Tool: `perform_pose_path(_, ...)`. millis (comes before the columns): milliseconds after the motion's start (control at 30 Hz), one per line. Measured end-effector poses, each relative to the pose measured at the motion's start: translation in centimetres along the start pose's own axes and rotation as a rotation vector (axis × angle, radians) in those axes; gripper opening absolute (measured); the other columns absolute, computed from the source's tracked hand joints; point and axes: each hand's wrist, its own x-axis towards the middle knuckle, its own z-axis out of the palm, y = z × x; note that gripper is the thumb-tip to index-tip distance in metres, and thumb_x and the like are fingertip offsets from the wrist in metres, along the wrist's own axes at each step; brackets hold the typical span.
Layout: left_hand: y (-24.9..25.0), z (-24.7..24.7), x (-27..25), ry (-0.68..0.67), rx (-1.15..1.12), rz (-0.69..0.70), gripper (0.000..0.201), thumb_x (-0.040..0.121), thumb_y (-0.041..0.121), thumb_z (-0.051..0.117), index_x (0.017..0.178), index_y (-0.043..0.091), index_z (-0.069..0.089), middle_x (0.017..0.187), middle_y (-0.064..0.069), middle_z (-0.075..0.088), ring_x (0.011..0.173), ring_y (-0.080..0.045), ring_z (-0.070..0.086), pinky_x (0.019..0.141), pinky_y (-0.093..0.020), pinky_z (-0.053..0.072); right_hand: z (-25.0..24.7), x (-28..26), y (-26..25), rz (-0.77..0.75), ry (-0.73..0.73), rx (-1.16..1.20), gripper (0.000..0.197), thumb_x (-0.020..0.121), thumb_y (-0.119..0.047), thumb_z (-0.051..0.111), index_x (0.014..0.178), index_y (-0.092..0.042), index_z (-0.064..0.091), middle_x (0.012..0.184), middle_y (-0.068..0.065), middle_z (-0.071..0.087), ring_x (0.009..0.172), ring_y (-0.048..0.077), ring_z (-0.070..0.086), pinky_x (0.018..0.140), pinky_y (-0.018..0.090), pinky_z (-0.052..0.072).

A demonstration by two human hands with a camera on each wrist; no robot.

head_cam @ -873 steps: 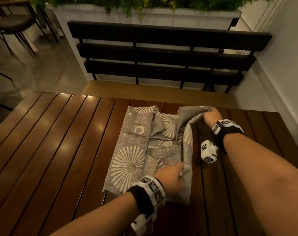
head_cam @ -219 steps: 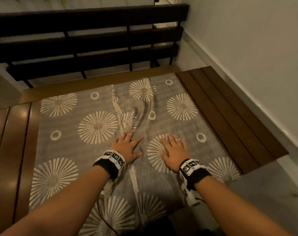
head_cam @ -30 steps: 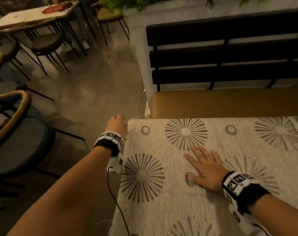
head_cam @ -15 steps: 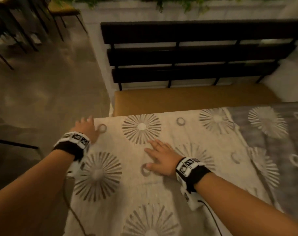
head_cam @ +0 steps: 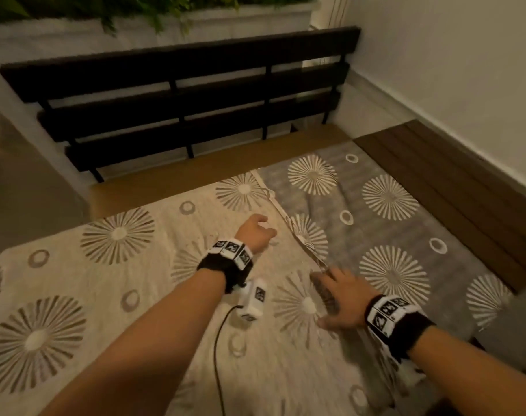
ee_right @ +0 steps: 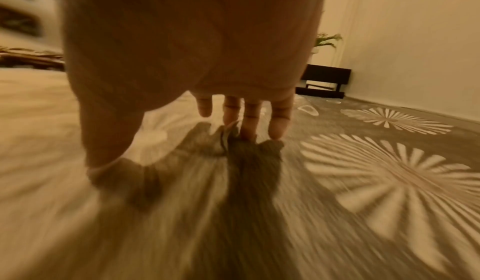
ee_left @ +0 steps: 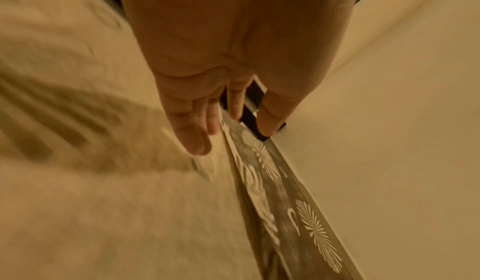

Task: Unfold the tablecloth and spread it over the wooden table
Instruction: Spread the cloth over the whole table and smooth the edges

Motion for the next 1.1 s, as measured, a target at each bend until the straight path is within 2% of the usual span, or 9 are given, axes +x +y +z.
perform_pose_path(67, 1.2, 3.8, 1.6, 0.034, -0.098, -0.093, 0.056, 0.086, 0.016, 0.064, 0.135, 0.016, 0.038, 0.112, -0.016, 0.059, 0.068, -0.026, 0.059, 0.059, -0.031, 0.046, 1.8, -1.7, 2.0, -0.017, -0.022, -0.002, 0.113, 0.058, -0.080, 0.056, 0.149, -0.032, 0.008, 0.134, 0.006, 0.031, 0.123, 0.028, 0.037, 0.099, 0.042, 0.041)
perform_pose_path(167, 2.5, 6.6, 3.4, 0.103, -0.061, -0.132, 0.066, 0.081, 0.011, 0.063, 0.140, 0.015, 0.033, 0.087, -0.016, 0.062, 0.063, -0.027, 0.057, 0.057, -0.034, 0.044, 3.3, -3.2, 4.4, -0.108, -0.059, 0.062, 0.110, 0.064, -0.069, 0.062, 0.150, -0.032, 0.005, 0.133, 0.008, 0.032, 0.123, 0.030, 0.035, 0.100, 0.039, 0.039)
perform_pose_path(333, 4.9, 9.4, 4.8, 0.198, -0.241, -0.120, 0.050, 0.087, -0.009, 0.055, 0.133, 0.010, 0.044, 0.068, -0.016, 0.052, 0.046, -0.022, 0.050, 0.039, -0.025, 0.045, 2.7, -4.6, 8.4, -0.241, -0.224, 0.150, 0.083, 0.073, -0.024, 0.067, 0.145, -0.032, 0.024, 0.132, 0.016, 0.038, 0.118, 0.036, 0.046, 0.093, 0.036, 0.044)
perform_pose_path(467, 6.4, 10.5, 5.6, 0.244, -0.317, -0.049, 0.052, 0.087, -0.009, 0.046, 0.128, 0.022, 0.050, 0.073, -0.010, 0.057, 0.036, -0.012, 0.051, 0.036, -0.021, 0.042, 1.1, -4.6, 11.5, -0.285, -0.323, 0.215, 0.058, 0.076, -0.003, 0.061, 0.132, -0.019, 0.051, 0.123, 0.018, 0.054, 0.112, 0.034, 0.053, 0.085, 0.028, 0.039)
perform_pose_path(667, 10.6, 11.6, 9.4, 0.166, -0.296, 0.014, 0.060, 0.081, -0.010, 0.041, 0.134, 0.018, 0.051, 0.071, -0.009, 0.051, 0.057, -0.019, 0.047, 0.052, -0.030, 0.043, -2.8, -5.0, 21.0, -0.095, -0.296, 0.241, 0.051, 0.078, 0.000, 0.062, 0.125, -0.018, 0.057, 0.131, 0.011, 0.053, 0.115, 0.030, 0.053, 0.090, 0.031, 0.042)
perform_pose_path(800, 15.8, 15.3, 11.3, 0.054, 0.087, 0.168, 0.069, 0.082, -0.009, 0.044, 0.142, 0.024, 0.045, 0.116, -0.010, 0.058, 0.074, -0.013, 0.053, 0.078, -0.034, 0.055, -5.0, -6.2, 29.1, 0.100, -0.306, 0.242, 0.063, 0.078, -0.007, 0.068, 0.133, -0.024, 0.045, 0.128, 0.009, 0.047, 0.101, 0.029, 0.056, 0.075, 0.035, 0.050)
perform_pose_path(900, 19.9, 19.1, 13.3, 0.039, 0.453, 0.332, 0.071, 0.084, -0.006, 0.047, 0.147, 0.027, 0.037, 0.142, -0.004, 0.047, 0.068, -0.004, 0.052, 0.060, -0.012, 0.048, -5.2, -7.4, 35.6, 0.240, -0.266, 0.271, 0.084, 0.067, -0.009, 0.072, 0.133, -0.039, 0.029, 0.115, 0.005, 0.040, 0.090, 0.032, 0.062, 0.073, 0.042, 0.057)
perform_pose_path(967, 22.4, 21.9, 15.6, 0.034, 0.567, 0.386, 0.072, 0.085, -0.004, 0.047, 0.148, 0.029, 0.033, 0.145, 0.000, 0.044, 0.065, -0.006, 0.053, 0.055, -0.017, 0.046, -5.3, -8.1, 40.0, 0.294, -0.219, 0.287, 0.089, 0.064, -0.004, 0.070, 0.132, -0.042, 0.026, 0.114, 0.006, 0.043, 0.081, 0.027, 0.062, 0.066, 0.040, 0.058)
perform_pose_path(1100, 27.0, 28.9, 21.2, 0.103, 0.771, 0.436, 0.064, 0.086, 0.006, 0.055, 0.145, 0.024, 0.039, 0.145, -0.005, 0.047, 0.117, -0.021, 0.057, 0.094, -0.031, 0.046, -5.0, -8.9, 49.7, 0.310, -0.089, 0.363, 0.069, 0.070, 0.003, 0.063, 0.126, -0.034, 0.046, 0.117, 0.006, 0.051, 0.086, 0.020, 0.056, 0.058, 0.023, 0.043)
